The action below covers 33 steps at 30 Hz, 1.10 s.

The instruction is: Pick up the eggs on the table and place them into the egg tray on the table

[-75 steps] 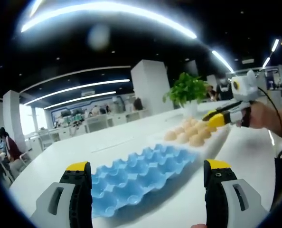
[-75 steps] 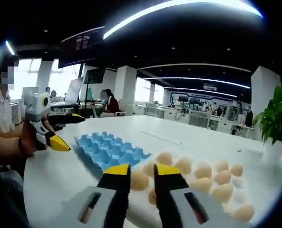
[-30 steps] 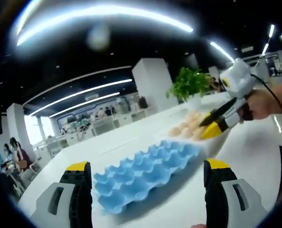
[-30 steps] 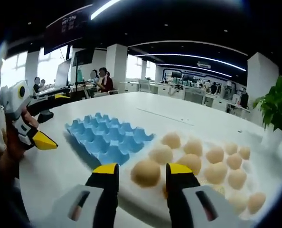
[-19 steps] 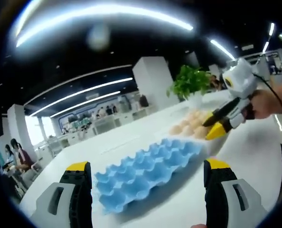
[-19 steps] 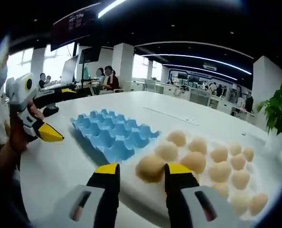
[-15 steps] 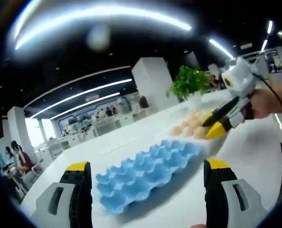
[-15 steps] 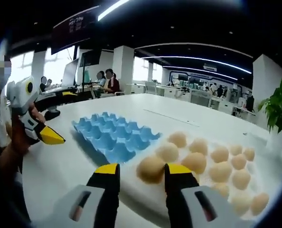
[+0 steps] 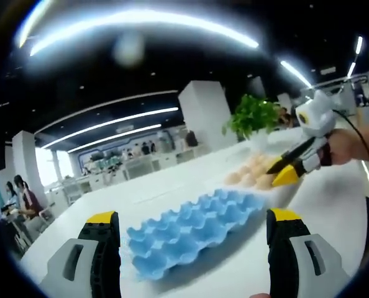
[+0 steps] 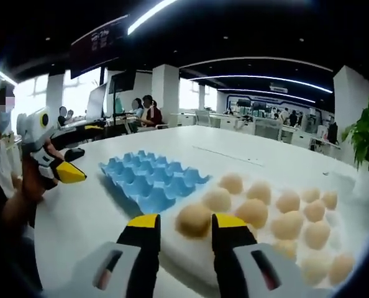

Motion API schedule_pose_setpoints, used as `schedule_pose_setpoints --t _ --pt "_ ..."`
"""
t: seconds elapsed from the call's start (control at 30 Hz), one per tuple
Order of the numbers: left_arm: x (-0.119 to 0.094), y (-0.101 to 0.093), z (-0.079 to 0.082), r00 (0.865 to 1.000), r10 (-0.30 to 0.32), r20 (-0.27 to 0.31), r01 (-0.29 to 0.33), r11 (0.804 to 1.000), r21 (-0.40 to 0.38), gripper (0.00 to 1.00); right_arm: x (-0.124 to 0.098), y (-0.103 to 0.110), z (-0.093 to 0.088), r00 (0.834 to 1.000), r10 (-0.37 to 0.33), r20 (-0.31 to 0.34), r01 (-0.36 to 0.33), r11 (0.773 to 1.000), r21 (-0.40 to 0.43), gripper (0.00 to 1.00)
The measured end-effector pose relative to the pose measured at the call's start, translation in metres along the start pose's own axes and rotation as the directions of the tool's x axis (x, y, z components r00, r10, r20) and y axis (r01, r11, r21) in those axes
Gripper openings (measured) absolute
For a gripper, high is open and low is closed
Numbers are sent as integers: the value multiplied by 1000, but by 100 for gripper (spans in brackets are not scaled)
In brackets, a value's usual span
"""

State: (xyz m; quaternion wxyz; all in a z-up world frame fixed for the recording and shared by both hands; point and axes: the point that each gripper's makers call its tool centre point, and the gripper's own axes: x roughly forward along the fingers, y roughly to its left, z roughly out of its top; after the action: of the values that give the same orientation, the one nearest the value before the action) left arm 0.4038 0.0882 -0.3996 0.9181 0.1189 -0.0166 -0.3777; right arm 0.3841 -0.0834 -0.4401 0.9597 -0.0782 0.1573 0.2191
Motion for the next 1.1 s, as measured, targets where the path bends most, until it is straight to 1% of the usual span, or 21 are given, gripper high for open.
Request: schedule_pose_setpoints --t 0.07,0.23,0.33,0.37,0.43,0.53,0.7,0.83,0.93,1.03,1.1 --pt "-1 1 0 1000 -1 5 1 1000 -11 100 2 1 -1 1000 3 -25 -4 999 -37 37" --pt "-2 1 -3 1000 -2 -2 2 1000 -30 100 6 6 -3 998 15 -59 -18 998 -65 35" --pt "-2 -2 -5 1000 -4 -14 4 1000 -8 100 8 8 -4 997 21 -80 -27 997 -77 35" --pt "-2 -3 -4 1000 -4 -13 4 1000 -5 100 9 8 -4 995 24 -97 -33 996 -86 35" --pt "-3 -3 -3 1000 -8 -10 8 1000 -1 100 9 8 -4 994 29 -106 -38 996 -82 35" --pt "-4 -4 -2 1000 -25 -3 25 1000 -18 100 10 9 -4 991 37 -125 -47 996 -77 34" --pt "-4 3 -3 1000 -26 -5 26 998 -55 100 11 5 -3 984 62 -167 -76 994 -78 33" --pt "-6 5 0 999 -43 9 44 995 -94 100 12 2 -4 977 83 -195 -99 992 -74 31" --pt "-7 4 3 999 -35 23 37 995 -94 100 13 2 -6 973 95 -211 -111 992 -65 32" --pt "-8 2 7 998 -39 40 42 996 -83 100 14 3 -7 968 105 -228 -123 990 -66 33" --pt "-8 0 8 998 -46 42 50 995 -81 100 15 3 -9 963 112 -244 -132 989 -70 33"
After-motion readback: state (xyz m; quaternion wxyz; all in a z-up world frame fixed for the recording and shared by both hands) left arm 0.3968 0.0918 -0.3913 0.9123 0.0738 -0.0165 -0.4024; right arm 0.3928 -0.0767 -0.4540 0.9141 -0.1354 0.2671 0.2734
